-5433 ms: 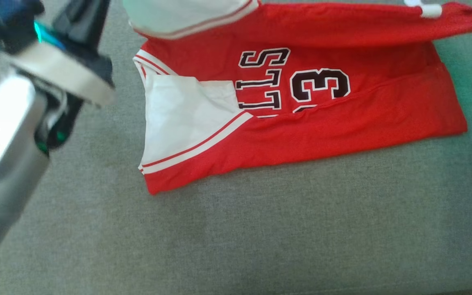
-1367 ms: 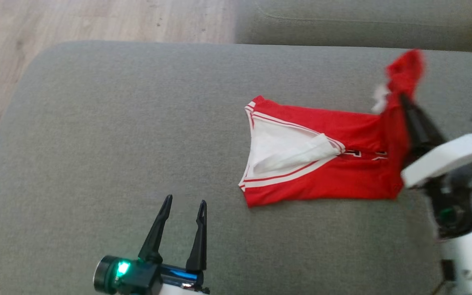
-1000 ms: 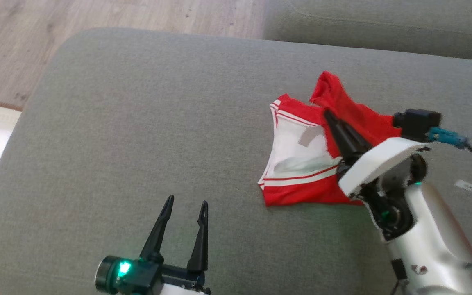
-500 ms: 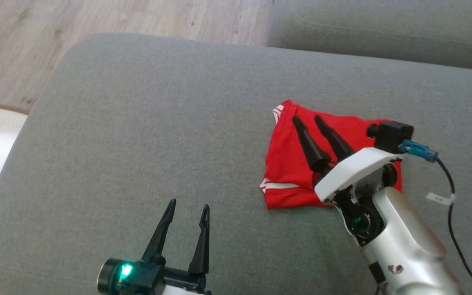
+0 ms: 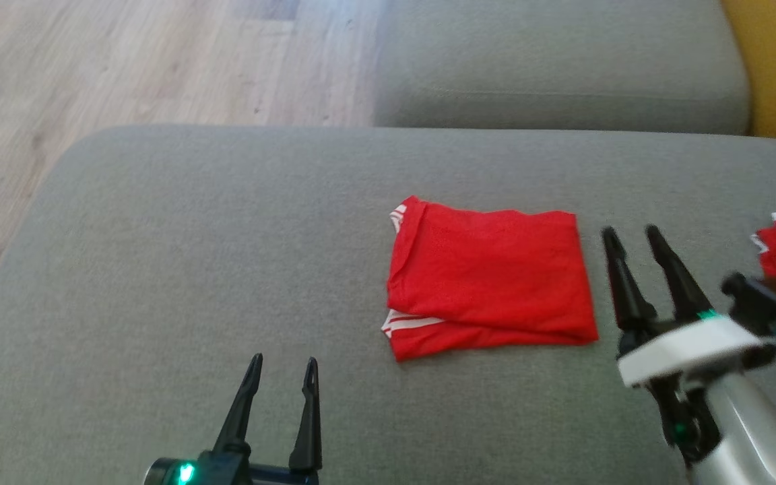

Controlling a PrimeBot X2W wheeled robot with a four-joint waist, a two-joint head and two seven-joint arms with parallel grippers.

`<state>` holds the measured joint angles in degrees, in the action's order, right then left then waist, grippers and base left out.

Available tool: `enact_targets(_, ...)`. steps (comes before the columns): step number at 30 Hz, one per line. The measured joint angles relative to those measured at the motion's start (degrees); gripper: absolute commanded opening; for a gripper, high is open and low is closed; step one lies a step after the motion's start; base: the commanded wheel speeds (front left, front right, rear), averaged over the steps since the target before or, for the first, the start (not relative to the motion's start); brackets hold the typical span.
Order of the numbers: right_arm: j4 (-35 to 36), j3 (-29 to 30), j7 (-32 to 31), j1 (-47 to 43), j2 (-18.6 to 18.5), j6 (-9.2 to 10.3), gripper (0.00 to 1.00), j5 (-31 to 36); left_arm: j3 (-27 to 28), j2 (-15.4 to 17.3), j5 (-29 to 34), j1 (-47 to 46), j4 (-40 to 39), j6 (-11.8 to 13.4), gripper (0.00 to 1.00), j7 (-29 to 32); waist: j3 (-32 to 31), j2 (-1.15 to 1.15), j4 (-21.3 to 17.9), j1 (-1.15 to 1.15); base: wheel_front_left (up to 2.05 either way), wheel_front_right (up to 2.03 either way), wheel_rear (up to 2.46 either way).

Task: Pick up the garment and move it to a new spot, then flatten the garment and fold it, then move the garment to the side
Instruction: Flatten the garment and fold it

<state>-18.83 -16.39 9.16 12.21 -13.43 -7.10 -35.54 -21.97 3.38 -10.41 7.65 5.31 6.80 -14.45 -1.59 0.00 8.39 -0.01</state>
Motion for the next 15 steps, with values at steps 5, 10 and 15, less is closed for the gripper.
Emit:
enact_targets(5, 1.8, 2.8, 4.0, -5.8, -1.4, 0.0, 1.0, 4.7, 1.2, 0.0, -0.2, 0.4, -0.1, 0.3, 1.0, 0.0, -1.8, 0.0, -2.1, 0.0, 0.0, 0.0, 0.0)
enact_targets(10, 4.3, 7.2, 5.1, -13.2, -1.3, 0.0, 1.0, 9.2, 1.7, 0.0, -0.3, 2.6, -0.2, 0.4, 1.0, 0.0, -3.4, 0.0, -3.6, 0.0, 0.0, 0.0, 0.0)
enact_targets(15, 9.3, 11.5, 5.2, -19.1, 2.0, 0.0, 1.0, 14.1, 2.0, 0.0, -0.3, 3.4, -0.3, 0.8, 1.0, 0.0, -4.3, 0.0, -4.5, 0.01, 0.0, 0.0, 0.0)
